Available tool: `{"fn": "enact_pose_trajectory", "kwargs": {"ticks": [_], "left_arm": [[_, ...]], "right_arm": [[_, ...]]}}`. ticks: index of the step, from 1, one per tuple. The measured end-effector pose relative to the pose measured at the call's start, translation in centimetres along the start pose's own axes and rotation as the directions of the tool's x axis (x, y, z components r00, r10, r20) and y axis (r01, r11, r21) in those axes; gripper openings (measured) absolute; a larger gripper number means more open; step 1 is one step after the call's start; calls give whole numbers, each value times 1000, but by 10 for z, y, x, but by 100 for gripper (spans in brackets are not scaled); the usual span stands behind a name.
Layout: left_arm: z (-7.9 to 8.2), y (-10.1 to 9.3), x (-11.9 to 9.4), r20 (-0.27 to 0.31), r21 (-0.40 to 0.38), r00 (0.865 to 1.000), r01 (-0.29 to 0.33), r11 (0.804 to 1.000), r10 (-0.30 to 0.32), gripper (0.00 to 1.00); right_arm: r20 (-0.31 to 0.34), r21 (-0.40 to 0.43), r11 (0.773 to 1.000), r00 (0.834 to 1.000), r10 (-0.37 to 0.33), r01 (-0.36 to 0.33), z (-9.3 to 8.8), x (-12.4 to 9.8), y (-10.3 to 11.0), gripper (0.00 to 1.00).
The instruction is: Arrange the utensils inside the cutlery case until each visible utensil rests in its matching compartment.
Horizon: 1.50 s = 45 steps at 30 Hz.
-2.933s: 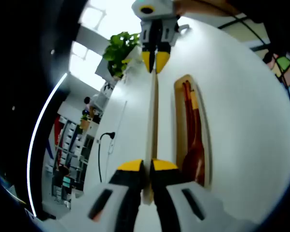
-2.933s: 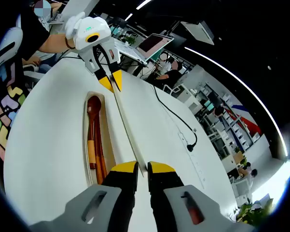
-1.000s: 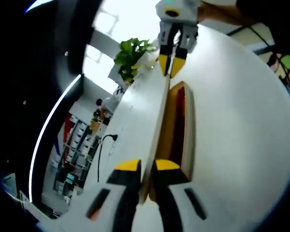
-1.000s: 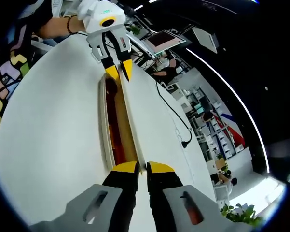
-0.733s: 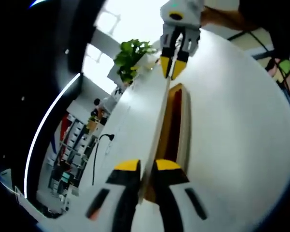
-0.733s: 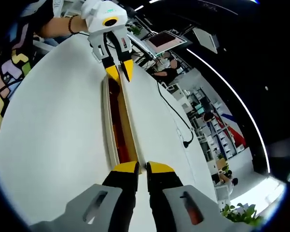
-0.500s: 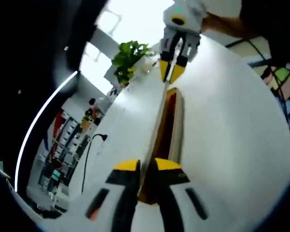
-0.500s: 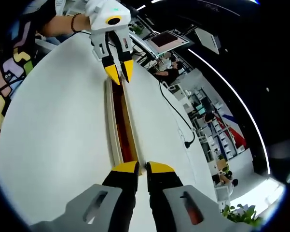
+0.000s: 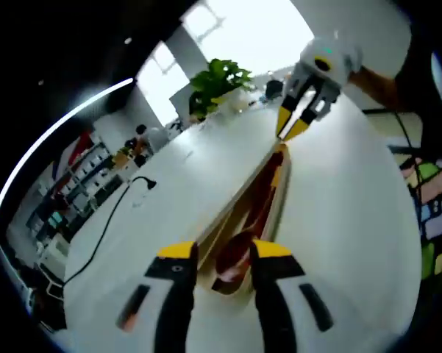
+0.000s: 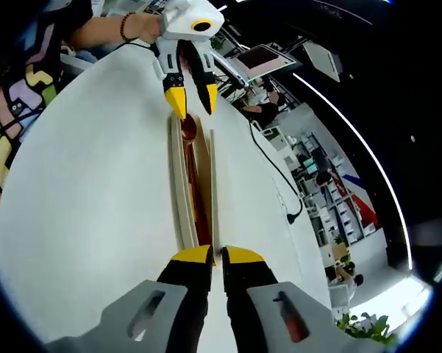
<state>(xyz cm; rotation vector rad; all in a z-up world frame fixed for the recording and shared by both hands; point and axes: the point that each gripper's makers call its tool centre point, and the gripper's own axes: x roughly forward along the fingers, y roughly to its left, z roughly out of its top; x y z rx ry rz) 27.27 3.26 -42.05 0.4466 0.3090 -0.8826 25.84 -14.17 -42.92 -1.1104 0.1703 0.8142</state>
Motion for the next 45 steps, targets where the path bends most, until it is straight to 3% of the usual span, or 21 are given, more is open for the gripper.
{"fn": "enact_pose_trajectory", "kwargs": {"ticks": [2,3,4,6,7,13,14,15,16,19,23,25,27,29,30,32,36,38,40,43,45], "left_arm": [[0,17,-4,30,-169,1000,5,986,0,27],[0,24,-5,46,-270,999,19,963,-6,27],[-1,29,-5,54,-360,998,46,932,-28,28],[-7,36,-2,59,-513,995,103,852,-85,28],[-9,37,-1,57,-558,993,116,822,-102,25],[-21,43,15,53,-749,978,172,640,-201,25],[-21,42,18,62,-796,973,182,577,-222,24],[-21,41,20,72,-820,968,195,539,-241,24],[-23,44,23,69,-839,971,180,513,-228,24],[-26,44,27,78,-854,967,191,484,-243,24],[-30,43,31,85,-881,964,191,432,-253,24],[-30,42,33,107,-900,960,204,385,-260,24],[-33,43,36,101,-914,962,191,359,-255,24],[-35,45,38,96,-913,965,183,365,-244,21],[-34,45,39,105,-917,965,188,352,-241,21],[-31,44,41,130,-929,959,207,307,-252,21],[-30,42,45,153,-943,954,219,251,-256,19],[-31,41,46,156,-944,956,218,248,-248,15],[-26,39,45,197,-933,950,258,252,-243,14],[-19,44,42,250,-935,941,296,196,-229,11],[-17,44,41,272,-930,935,317,188,-229,10]], "right_arm": [[2,-2,1000,1000,1,-1,0,0,0,4],[3,-3,1000,1000,1,-1,0,0,0,4],[4,-4,1000,1000,1,-1,0,0,1,4],[5,-7,1000,1000,1,-1,0,0,1,4],[5,-9,1000,1000,1,-1,0,0,1,4],[8,-14,1000,1000,-1,1,1,0,0,4],[7,-16,1000,1000,0,0,1,0,0,4],[6,-19,1000,1000,1,-1,1,0,0,4],[6,-21,1000,1000,1,-1,1,0,0,4],[10,-25,1000,1000,4,-4,2,0,1,4],[11,-29,1000,1000,5,-5,2,0,1,4],[11,-34,999,1000,6,-6,2,0,1,4],[12,-42,999,1000,7,-6,2,0,1,4],[13,-57,998,1000,10,-9,2,0,2,4],[15,-59,998,1000,12,-11,2,0,2,4],[17,-58,998,1000,16,-15,2,0,3,4],[19,-68,997,1000,22,-21,2,1,4,4],[20,-71,997,1000,22,-21,2,0,4,4],[19,-72,997,999,27,-26,2,0,5,4],[29,-64,997,999,37,-35,2,1,7,0],[31,-54,998,999,37,-35,0,2,5,0]]}}
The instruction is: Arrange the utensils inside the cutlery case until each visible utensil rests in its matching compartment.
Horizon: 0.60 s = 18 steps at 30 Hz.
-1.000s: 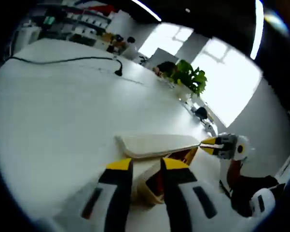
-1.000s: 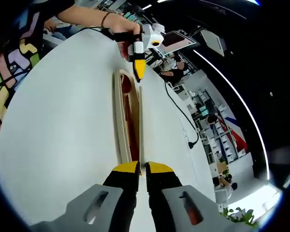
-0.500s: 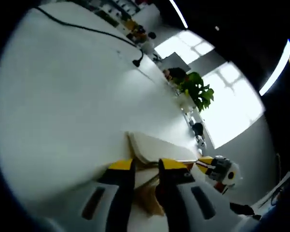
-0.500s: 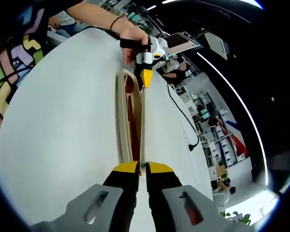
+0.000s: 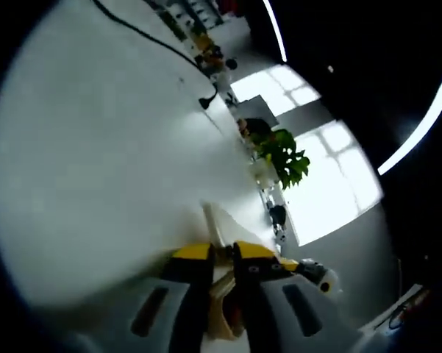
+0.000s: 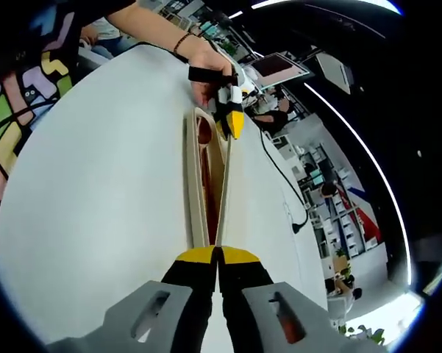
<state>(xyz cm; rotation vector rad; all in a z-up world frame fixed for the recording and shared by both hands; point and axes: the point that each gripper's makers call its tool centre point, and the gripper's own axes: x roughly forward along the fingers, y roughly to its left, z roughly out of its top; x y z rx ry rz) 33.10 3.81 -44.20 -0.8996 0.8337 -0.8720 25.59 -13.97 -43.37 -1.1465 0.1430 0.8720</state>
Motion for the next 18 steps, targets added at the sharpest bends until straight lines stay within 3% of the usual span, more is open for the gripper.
{"fn": "enact_pose_trajectory", "kwargs": {"ticks": [4,9,18], "left_arm": [[2,-7,-3,20,11,999,39,999,-39,9],[-1,-20,-12,51,37,996,76,996,-78,8],[-4,-33,-24,144,111,986,73,991,-89,8]], "right_arm": [[20,40,999,1000,0,-1,0,0,-3,0],[71,146,989,997,-33,22,3,-7,-13,12],[31,297,955,999,-14,5,-13,-6,-9,23]]}}
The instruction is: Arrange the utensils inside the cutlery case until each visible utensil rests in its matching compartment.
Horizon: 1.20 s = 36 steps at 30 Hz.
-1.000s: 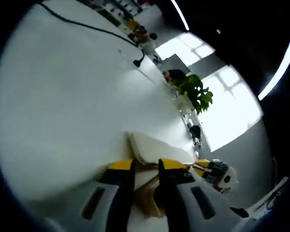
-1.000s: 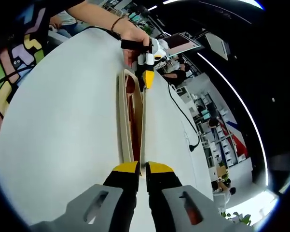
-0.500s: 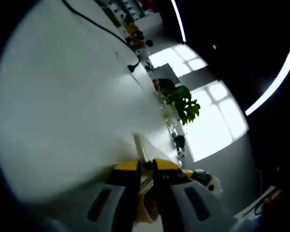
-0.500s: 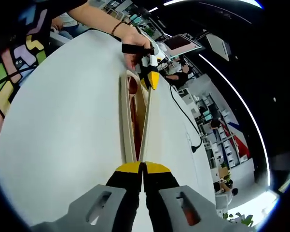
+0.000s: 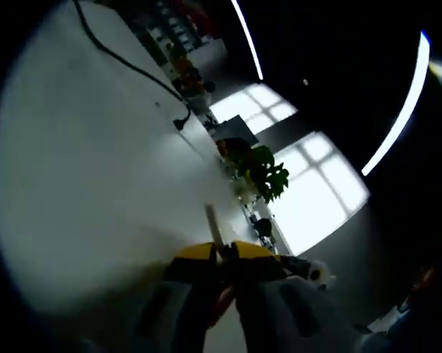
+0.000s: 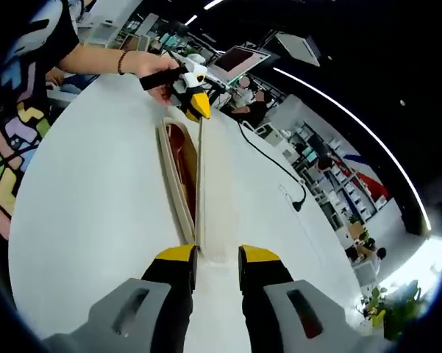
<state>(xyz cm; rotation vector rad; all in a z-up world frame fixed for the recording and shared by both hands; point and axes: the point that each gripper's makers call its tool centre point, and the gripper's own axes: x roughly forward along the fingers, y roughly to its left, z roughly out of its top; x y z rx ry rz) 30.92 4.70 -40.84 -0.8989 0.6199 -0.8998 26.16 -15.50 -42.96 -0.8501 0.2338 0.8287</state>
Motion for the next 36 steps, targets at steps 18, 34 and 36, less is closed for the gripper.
{"fn": "enact_pose_trajectory", "kwargs": {"ticks": [18,34,36], "left_arm": [[-4,-3,-12,120,46,993,-20,999,14,8],[-4,6,-17,143,97,987,-81,992,67,9],[-5,7,-18,141,97,988,-84,992,70,9]], "right_arm": [[30,415,908,998,49,-57,-15,0,6,26],[100,534,841,994,43,-90,-11,13,14,21],[105,535,840,994,43,-93,-11,13,14,21]]}}
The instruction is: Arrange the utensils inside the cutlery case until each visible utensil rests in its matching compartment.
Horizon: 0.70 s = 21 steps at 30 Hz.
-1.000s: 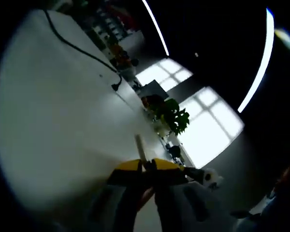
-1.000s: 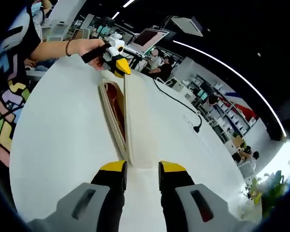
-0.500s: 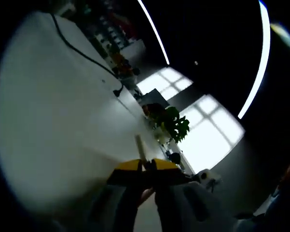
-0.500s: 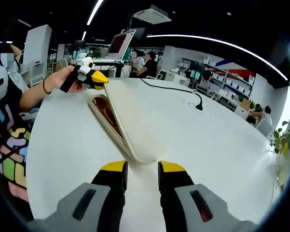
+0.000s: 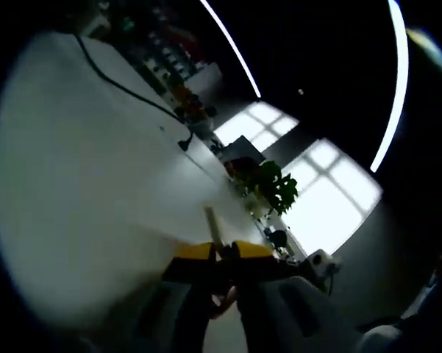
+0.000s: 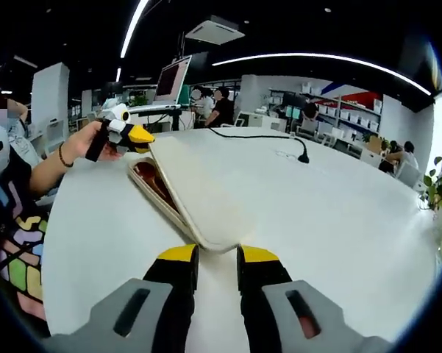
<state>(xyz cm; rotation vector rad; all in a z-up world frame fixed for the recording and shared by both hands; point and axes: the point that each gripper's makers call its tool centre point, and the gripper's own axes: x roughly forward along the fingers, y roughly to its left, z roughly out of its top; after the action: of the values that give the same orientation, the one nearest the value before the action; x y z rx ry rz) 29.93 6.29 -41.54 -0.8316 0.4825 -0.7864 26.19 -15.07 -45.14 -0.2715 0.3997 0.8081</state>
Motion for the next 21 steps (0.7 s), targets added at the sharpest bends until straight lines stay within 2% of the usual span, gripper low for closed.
{"fn": "enact_pose_trajectory", "kwargs": {"ticks": [8,21], "left_arm": [[-9,-2,-2,-13,0,1000,0,1000,0,9],[-17,-4,-10,1,-37,1000,-2,999,2,9]], "right_arm": [[13,8,1000,1000,-5,5,1,-2,-3,21],[29,34,999,1000,-3,2,11,-3,-8,21]]}}
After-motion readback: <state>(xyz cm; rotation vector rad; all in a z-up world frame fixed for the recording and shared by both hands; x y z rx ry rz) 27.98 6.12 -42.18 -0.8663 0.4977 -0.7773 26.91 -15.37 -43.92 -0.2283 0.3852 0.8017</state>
